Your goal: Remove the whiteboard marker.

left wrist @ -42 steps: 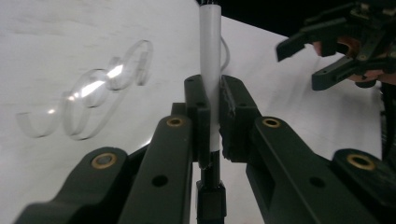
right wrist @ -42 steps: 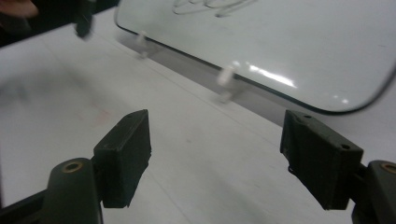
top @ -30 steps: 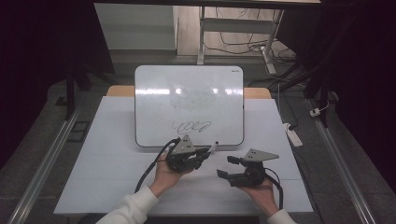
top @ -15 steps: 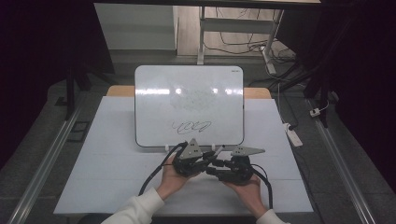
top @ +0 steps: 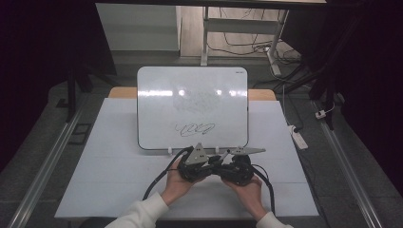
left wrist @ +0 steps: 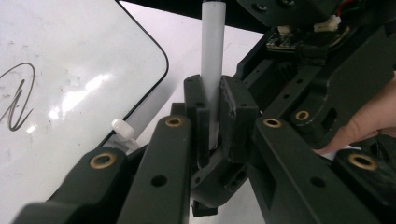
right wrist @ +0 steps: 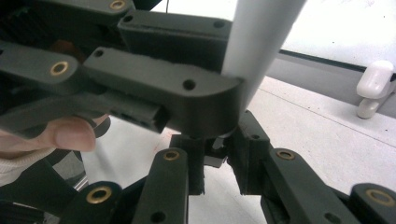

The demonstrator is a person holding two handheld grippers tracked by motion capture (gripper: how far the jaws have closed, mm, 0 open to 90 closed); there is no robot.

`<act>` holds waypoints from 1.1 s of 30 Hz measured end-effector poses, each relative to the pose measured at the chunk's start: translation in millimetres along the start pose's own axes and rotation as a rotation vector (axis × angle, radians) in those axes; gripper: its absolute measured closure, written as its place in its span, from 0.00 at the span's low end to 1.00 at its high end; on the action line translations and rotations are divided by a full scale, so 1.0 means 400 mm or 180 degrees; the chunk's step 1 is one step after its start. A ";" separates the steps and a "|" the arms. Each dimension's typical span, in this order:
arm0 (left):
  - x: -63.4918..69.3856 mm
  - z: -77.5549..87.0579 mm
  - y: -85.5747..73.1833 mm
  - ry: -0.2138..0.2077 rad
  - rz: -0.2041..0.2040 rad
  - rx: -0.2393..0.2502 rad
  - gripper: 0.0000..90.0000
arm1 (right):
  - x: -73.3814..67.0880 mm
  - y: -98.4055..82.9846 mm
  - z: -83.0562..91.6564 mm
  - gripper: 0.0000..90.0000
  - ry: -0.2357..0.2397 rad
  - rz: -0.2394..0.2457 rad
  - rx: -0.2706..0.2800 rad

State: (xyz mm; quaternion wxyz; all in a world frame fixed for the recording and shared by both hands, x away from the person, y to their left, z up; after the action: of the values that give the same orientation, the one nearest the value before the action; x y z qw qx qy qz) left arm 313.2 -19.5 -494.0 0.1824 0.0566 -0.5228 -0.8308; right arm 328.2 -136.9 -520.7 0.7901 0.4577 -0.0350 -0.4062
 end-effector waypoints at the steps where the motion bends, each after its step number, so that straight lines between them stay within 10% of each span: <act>1: 0.001 -0.001 0.000 -0.0004 0.0004 -0.0001 0.90 | 0.001 0.000 0.000 0.84 0.0003 -0.0002 -0.0001; 14: 0.000 0.011 0.007 -0.0115 0.0105 0.0088 0.79 | 0.001 -0.001 0.002 0.86 -0.0038 0.0064 -0.0013; 22: -0.040 0.142 -0.003 0.0137 0.0314 0.0301 0.57 | 0.017 0.006 0.016 0.86 -0.0059 0.0108 0.0104; 33: -0.074 0.317 -0.148 0.0361 0.0651 0.0126 0.43 | 0.038 0.038 0.043 0.86 -0.0080 0.0370 0.0415</act>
State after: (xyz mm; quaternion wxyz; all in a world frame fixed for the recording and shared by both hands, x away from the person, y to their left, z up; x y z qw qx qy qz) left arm 290.0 121.6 -492.9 0.2944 0.0534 -0.5310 -0.7928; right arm 340.2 -155.5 -504.2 0.7804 0.5002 -0.0977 -0.3622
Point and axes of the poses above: each handheld gripper's, and its own axes: z roughly backward along the jaws, y roughly out of its top, x roughly to its right, the point moved 5 cm from there along -z, roughly forward along the jaws, and after that the axes turned 10 degrees about -y, right-handed, at the moved point
